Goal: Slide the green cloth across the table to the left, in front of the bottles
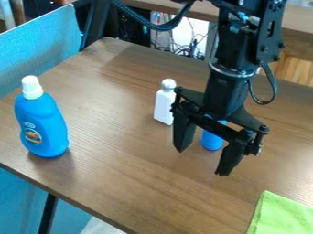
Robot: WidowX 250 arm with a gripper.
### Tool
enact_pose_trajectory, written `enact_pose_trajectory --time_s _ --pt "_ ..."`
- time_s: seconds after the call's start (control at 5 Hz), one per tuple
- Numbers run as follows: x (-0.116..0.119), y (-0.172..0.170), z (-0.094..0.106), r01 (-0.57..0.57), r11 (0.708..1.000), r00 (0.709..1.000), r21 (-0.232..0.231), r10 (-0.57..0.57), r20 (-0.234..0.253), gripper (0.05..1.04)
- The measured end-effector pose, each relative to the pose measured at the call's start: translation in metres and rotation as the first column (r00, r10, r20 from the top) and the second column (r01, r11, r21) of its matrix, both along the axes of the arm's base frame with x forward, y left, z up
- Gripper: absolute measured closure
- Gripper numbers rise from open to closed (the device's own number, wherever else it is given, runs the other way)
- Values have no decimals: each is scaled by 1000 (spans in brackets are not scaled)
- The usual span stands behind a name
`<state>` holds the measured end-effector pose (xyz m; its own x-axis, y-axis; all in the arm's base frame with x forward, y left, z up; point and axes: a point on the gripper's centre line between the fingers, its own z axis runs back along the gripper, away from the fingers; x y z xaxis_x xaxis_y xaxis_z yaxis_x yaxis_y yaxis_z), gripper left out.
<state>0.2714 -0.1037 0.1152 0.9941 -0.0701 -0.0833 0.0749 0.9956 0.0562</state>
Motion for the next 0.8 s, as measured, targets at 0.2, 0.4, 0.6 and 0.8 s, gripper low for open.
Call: enact_pose_trajectory --time_s 0.2,0.4,0.6,0.8 --pt "-1 0 -8 4 1000 1000 8 -4 -25 82" --pt "6 -24 -16 103 995 995 -20 -103 -1 82" --pt "10 -63 -35 200 979 979 -50 -198 48 82" --pt "16 -87 -53 255 965 967 -57 -255 10 82"
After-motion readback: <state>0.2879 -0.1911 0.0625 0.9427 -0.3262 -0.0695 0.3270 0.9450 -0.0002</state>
